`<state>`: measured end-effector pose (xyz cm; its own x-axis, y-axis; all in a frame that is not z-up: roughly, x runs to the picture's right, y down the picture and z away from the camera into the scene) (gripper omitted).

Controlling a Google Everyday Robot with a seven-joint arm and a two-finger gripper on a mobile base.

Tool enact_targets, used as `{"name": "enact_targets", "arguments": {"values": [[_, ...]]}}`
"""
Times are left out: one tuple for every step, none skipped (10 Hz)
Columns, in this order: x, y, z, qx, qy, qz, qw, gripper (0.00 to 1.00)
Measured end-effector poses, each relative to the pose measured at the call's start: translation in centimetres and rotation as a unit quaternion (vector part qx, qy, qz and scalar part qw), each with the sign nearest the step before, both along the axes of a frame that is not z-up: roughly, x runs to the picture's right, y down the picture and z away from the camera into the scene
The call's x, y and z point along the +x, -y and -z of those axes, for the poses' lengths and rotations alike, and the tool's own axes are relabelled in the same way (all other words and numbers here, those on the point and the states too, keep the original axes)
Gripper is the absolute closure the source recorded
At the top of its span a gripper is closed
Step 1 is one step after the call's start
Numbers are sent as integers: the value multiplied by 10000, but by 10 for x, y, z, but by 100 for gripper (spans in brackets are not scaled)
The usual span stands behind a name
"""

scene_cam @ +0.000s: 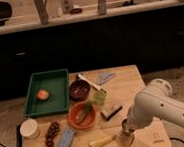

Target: Place fork in metal cup

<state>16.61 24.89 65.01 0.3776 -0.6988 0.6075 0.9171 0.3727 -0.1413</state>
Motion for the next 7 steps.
{"name": "enact_targets", "arguments": {"values": [[0,0,-2,-8,-9,-5,10000,97],[0,1,-4,-16,-18,-2,10000,97],[-1,1,-7,-36,-27,0,10000,97],[0,1,-9,-48,-38,-8,10000,97],[1,1,-11,-66,-51,-19,10000,97],[1,1,-15,-88,-50,-30,9999,97],[1,1,-17,-103,-42,-28,9999,97]]}}
